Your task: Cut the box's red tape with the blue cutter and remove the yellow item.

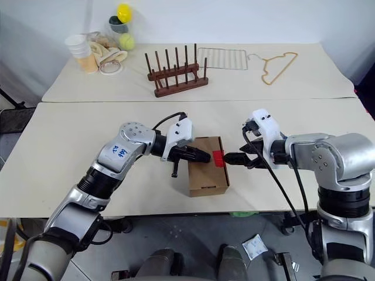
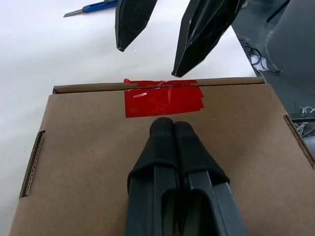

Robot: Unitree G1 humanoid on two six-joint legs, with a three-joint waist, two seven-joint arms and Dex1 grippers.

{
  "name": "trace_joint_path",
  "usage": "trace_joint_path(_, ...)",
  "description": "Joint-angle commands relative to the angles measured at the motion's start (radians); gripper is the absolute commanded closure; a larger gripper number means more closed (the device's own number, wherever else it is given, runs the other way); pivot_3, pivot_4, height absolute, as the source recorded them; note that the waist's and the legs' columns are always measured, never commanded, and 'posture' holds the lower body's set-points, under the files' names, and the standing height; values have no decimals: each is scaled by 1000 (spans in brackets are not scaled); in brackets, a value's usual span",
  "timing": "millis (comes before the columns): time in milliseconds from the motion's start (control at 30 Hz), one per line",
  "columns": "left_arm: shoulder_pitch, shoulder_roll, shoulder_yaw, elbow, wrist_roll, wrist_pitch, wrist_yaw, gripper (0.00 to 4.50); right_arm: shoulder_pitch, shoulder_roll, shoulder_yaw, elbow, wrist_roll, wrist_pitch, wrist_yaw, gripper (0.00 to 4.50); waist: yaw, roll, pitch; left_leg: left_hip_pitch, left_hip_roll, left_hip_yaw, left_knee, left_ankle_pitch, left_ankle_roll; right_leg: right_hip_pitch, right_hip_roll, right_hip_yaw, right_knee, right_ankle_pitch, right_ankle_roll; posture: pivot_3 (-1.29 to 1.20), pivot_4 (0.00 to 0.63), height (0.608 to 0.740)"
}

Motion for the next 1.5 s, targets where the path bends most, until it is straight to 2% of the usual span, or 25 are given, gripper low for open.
trace_joint_path(33,21,16,-14,-43,13,11,-5,4500,6,-7,-9,-23,13,5,-25,233,0,0,0,0,0,0,0,0,0,0,0,0,0,0,0,0,150,740)
trace_joint_path(300,28,23,-17,-46,14,14,-5,4500,36,-32,19,-19,6,-9,-32,233,-2,0,0,0,0,0,0,0,0,0,0,0,0,0,0,0,150,740)
trace_joint_path(1067,37,23,-9,-63,7,42,14,4500,-18,44,29,23,7,-21,-61,233,-3,0,0,2,0,1,0,0,0,0,0,1,1,0,0,0,150,740)
trace_joint_path(1367,37,25,-8,-65,5,46,15,4500,11,-9,73,61,-12,-75,-51,233,-3,0,0,2,0,1,0,0,0,0,0,2,1,0,0,0,150,740)
trace_joint_path(1500,34,28,-7,-59,7,47,15,4500,44,-68,71,86,-20,-101,-28,233,1,0,-1,2,0,1,0,0,0,1,0,2,1,0,0,0,150,740)
